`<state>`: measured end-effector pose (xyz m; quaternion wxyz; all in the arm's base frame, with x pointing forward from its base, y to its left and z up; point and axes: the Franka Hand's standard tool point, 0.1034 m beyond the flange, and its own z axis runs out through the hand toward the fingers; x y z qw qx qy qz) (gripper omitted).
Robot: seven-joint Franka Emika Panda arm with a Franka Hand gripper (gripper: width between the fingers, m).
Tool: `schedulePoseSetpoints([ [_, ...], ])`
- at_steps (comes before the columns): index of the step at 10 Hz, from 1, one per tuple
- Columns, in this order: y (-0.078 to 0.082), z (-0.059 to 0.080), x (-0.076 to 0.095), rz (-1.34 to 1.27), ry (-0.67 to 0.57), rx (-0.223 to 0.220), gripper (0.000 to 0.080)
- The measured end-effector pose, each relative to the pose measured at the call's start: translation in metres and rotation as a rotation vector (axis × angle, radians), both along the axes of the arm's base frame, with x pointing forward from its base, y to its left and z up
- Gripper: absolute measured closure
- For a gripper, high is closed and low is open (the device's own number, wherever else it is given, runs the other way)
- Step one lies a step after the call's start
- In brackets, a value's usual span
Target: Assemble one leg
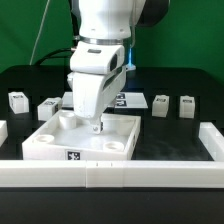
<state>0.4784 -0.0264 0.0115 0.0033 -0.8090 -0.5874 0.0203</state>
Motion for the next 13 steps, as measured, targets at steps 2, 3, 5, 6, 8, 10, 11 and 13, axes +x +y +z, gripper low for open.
schedulePoseSetpoints([
  [2,-0.0001,-0.0015,-0.0012,-0.001,0.003,0.0,0.0408],
  [3,-0.0001,-0.0016,-0.0013,0.0,0.004,0.0,0.0545],
  [5,0.0002,-0.0018,-0.0015,0.001,0.004,0.001,0.0718],
  [6,-0.0001,-0.0017,-0.0013,-0.001,0.003,0.0,0.0741],
  [8,-0.0001,-0.0016,-0.0012,-0.001,0.003,0.0,0.0741],
  [10,-0.0001,-0.0017,-0.0012,-0.001,0.003,0.0,0.0741],
  [11,-0.0001,-0.0016,-0.0012,-0.001,0.003,0.0,0.0741],
  [13,0.0003,-0.0016,-0.0007,0.031,0.003,0.001,0.0741],
])
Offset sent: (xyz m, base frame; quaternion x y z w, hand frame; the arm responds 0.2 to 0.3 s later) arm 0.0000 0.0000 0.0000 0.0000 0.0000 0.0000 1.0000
